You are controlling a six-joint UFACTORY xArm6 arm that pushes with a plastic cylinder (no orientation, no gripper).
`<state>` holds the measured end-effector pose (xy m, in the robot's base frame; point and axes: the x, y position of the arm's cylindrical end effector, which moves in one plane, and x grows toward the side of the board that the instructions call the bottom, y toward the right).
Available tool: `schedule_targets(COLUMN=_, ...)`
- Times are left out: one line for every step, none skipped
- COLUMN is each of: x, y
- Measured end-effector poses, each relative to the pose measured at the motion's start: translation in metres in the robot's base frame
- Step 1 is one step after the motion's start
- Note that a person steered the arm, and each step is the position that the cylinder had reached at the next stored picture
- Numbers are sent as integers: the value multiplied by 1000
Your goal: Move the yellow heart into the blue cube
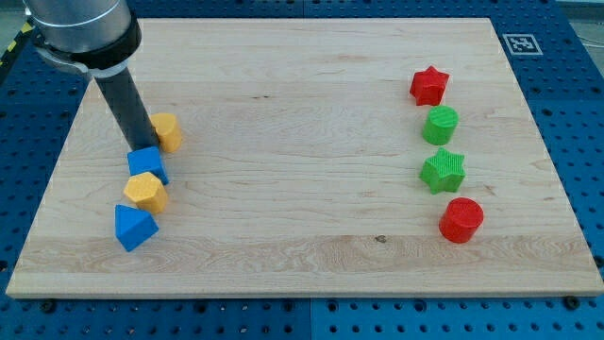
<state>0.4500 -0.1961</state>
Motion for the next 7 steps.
schedule_targets(x=1, y=-17)
schedule_targets(x=1, y=-47)
schedule_targets(x=-14, y=-65)
schedule_targets(x=-48, y=-70)
schedule_targets(x=-90, y=-70)
schedule_targets(x=-130, y=-69)
schedule_targets(x=-158, y=-59)
